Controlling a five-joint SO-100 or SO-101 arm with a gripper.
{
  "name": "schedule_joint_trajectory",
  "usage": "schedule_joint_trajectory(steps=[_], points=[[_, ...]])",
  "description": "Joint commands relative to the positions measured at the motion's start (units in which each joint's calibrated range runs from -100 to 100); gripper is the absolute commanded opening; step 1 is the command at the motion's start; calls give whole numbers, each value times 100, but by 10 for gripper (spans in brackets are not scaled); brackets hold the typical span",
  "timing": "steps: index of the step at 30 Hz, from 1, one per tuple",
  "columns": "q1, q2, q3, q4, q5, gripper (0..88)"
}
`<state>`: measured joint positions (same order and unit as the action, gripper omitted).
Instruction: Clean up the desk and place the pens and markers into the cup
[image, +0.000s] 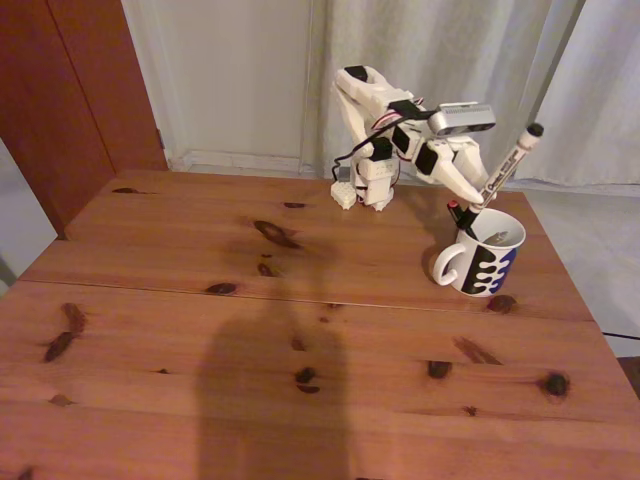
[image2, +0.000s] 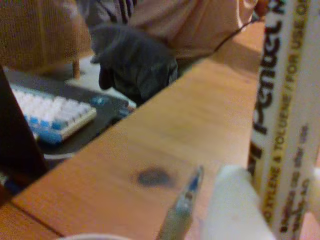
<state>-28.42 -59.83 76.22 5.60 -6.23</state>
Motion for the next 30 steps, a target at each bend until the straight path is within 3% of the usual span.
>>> schedule_joint_trajectory(steps=[1,30], points=[[-25,62,-372,-5,83,6],[-934,71,-102,21,172,5]])
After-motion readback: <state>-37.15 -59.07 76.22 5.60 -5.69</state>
